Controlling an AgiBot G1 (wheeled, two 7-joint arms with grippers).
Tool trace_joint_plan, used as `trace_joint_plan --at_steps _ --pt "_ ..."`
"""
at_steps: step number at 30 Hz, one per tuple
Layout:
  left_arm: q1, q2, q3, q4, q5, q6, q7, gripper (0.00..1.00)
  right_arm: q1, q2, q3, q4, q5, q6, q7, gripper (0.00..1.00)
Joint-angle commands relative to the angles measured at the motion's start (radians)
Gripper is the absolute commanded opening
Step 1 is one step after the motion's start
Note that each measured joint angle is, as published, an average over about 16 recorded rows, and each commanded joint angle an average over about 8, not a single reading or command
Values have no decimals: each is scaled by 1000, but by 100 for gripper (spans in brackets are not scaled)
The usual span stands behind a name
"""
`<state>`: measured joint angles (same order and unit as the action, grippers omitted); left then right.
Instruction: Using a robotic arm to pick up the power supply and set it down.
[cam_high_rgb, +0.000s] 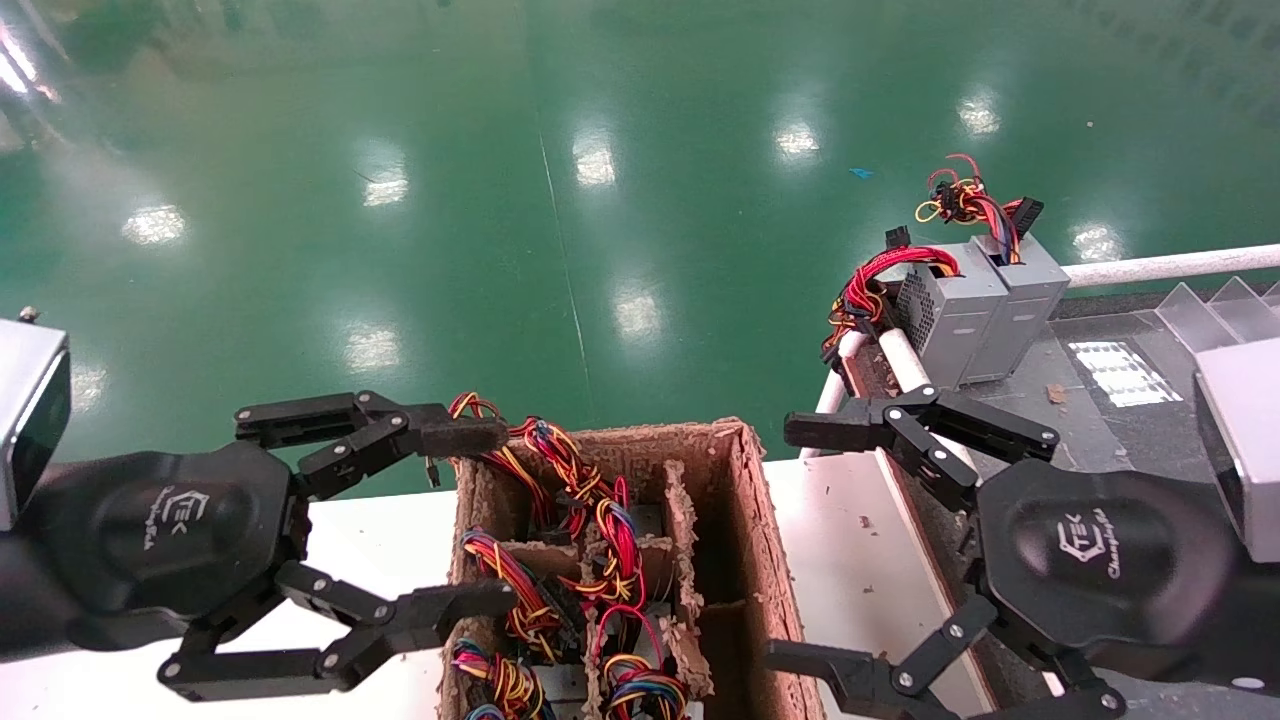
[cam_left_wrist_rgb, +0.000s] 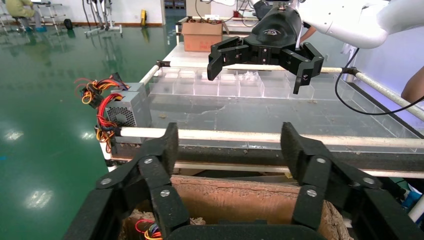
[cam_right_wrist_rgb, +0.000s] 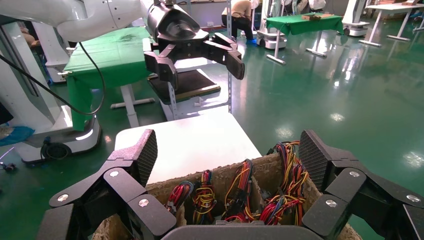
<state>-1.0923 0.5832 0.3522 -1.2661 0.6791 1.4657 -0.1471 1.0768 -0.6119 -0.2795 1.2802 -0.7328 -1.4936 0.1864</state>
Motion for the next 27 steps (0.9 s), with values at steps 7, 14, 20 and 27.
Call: trace_joint_plan --at_steps 7,14,20,27 --pt "0 0 0 0 0 0 0 0 0 0 0 0 0 0 0 100" --pt "0 0 0 0 0 0 0 0 0 0 0 0 0 0 0 100" --pt "0 0 0 0 0 0 0 0 0 0 0 0 0 0 0 100" --pt "0 0 0 0 0 0 0 0 1 -9 -11 5 -19 10 3 100"
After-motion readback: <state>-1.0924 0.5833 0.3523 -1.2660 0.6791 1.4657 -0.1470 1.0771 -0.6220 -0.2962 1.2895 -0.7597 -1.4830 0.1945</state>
